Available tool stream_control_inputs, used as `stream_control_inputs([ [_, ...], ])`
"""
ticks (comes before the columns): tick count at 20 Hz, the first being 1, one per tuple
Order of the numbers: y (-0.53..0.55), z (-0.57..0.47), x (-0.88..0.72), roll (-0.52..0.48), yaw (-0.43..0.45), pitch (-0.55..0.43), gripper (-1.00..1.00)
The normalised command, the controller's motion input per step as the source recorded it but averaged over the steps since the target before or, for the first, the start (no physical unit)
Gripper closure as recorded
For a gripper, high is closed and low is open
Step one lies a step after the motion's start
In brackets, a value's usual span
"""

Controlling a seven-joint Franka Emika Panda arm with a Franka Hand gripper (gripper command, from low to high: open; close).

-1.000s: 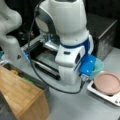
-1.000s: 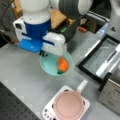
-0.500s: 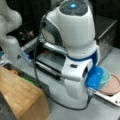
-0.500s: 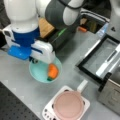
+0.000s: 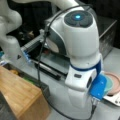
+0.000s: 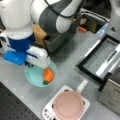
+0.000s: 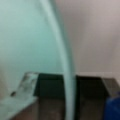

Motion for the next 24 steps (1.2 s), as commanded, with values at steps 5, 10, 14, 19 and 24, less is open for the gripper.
stream_control_inputs([
  [5, -0.14, 0.12, 0.38, -0.097, 0.157, 0.18, 1.0],
  [10, -0.13, 0.13, 0.32, -0.133, 0.16, 0.165, 1.0],
  [14, -0.13, 0.03, 0.31, -0.201, 0.181, 0.162, 1.0],
  [19, -0.11, 0.06, 0.29, -0.132, 0.161, 0.159, 1.0],
  [24, -0.08, -0.04, 0.21, -0.016, 0.109, 0.101, 1.0],
])
